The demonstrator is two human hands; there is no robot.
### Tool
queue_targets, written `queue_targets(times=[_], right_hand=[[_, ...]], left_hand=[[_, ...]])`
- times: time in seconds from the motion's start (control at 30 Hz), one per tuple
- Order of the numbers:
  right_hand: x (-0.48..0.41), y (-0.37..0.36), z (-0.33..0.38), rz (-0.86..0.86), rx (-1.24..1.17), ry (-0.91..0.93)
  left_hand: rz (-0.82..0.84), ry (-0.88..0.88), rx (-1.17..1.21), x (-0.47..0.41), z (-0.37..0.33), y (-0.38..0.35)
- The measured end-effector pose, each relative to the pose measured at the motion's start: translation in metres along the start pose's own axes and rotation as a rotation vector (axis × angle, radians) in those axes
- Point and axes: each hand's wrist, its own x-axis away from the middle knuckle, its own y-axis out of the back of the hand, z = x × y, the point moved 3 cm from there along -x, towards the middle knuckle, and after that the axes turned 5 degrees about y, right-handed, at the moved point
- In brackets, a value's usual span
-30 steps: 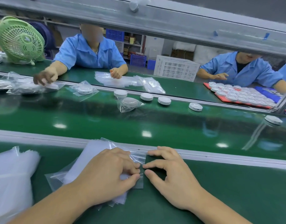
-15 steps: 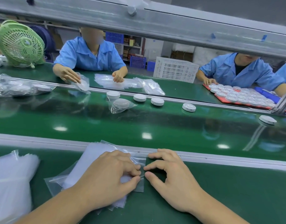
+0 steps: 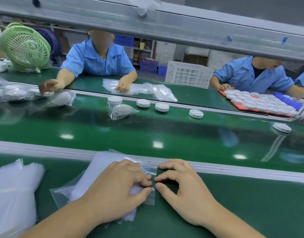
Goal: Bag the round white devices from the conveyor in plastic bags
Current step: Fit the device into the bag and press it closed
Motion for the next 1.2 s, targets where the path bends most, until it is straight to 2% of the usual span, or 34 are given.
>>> queue_targets(times=[1.2], right_hand=[[-0.0003, 0.0018, 0.0002, -0.019, -0.002, 0.016]], left_hand=[[-0.024, -0.005, -0.003, 0.0023, 0.0009, -0.001]])
